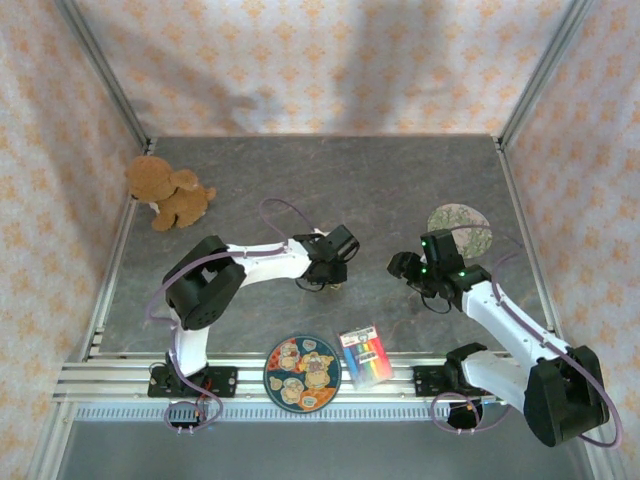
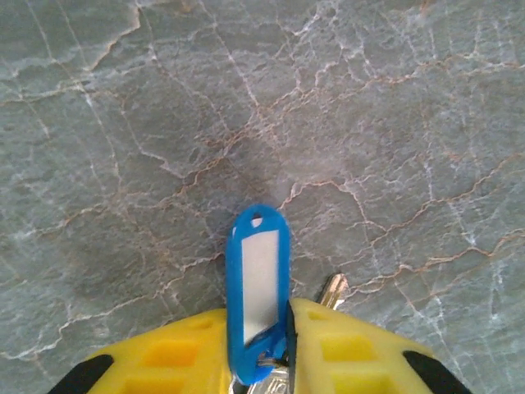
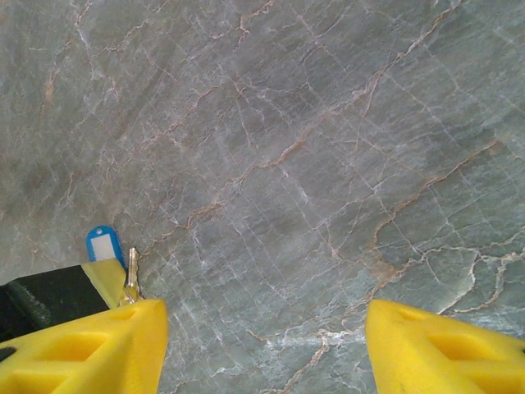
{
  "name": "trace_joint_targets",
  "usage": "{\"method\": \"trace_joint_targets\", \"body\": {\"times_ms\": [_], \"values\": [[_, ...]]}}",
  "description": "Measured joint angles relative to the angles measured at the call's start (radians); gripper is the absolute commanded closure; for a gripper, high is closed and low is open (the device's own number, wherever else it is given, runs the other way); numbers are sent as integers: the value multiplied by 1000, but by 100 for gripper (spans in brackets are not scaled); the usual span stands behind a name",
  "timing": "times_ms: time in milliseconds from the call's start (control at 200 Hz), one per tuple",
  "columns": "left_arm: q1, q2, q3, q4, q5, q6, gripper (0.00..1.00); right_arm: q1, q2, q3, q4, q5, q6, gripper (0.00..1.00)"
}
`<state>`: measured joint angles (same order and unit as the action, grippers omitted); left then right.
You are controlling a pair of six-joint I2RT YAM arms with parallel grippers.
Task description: Remove the keys from the keyring
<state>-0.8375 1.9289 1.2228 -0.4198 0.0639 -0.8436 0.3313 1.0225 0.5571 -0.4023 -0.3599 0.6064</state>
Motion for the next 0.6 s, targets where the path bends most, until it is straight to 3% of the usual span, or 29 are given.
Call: {"method": "trace_joint_targets", "body": {"times_ms": [375, 601], "values": [[-7, 14, 32, -36, -24, 14, 100, 0, -17, -15, 7, 5, 16, 35], [31, -68, 31, -37, 1, 60, 100, 0, -24, -15, 8, -3, 14, 42]]}}
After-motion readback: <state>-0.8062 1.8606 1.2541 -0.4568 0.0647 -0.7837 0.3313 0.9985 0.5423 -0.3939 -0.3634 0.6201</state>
